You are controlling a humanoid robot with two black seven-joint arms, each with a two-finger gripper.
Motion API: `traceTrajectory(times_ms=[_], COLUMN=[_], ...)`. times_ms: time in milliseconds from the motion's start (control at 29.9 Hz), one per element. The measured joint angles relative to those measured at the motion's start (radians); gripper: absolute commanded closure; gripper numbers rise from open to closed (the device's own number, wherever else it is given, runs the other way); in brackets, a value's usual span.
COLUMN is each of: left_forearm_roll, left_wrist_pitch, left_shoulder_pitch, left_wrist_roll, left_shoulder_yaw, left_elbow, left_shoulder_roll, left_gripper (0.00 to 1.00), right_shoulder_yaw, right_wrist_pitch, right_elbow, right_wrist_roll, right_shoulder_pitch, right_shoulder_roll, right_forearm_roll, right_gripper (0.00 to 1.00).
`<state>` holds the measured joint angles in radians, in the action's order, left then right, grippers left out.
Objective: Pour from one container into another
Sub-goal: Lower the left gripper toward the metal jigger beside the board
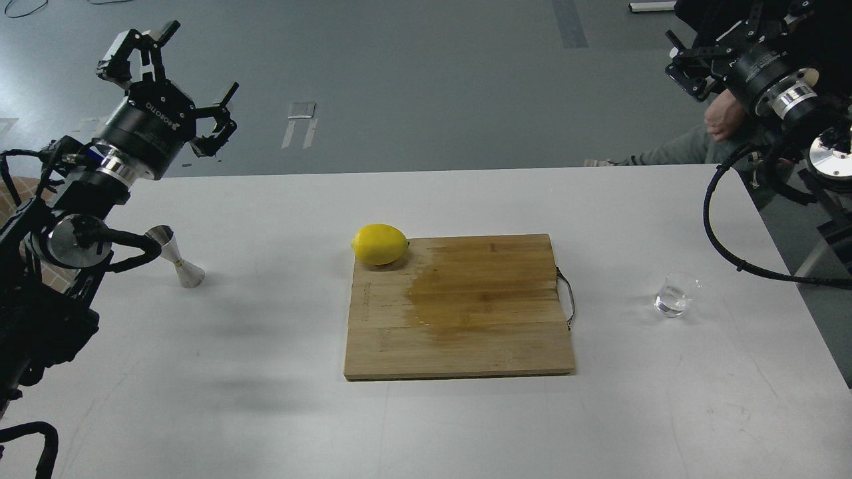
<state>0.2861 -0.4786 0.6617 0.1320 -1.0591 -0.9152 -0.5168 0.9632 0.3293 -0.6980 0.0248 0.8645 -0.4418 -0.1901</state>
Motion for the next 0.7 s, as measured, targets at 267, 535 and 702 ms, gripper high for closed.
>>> traceTrajectory(times_ms=[267, 535, 702], left_forearm_roll=[-0.001, -0.001, 0.002], left_wrist_pitch=[0.002, 0.083, 0.094], left_shoulder_pitch=[0.047, 0.097, 0.107], left_wrist_roll=[0.004, 0.011, 0.005], left_shoulder_yaw=[0.013, 0.016, 0.016], left_elbow=[0.03, 0.083, 0.101], left_shoulder_roll=[0.004, 0.02, 0.014], left_gripper=[0.01, 0.01, 0.01], right_shoulder_yaw=[0.0, 0.0, -0.006], right_wrist_pitch=[-0.002, -0.018, -0.023], right_elbow=[-0.001, -0.003, -0.002], right_wrist_roll=[-0.003, -0.009, -0.009], right_shoulder_pitch=[-0.002, -0.003, 0.006], right_shoulder_roll=[0.002, 0.023, 0.017], right_forearm_roll=[0.001, 0.003, 0.008], right_gripper=[0.0, 0.0, 0.0])
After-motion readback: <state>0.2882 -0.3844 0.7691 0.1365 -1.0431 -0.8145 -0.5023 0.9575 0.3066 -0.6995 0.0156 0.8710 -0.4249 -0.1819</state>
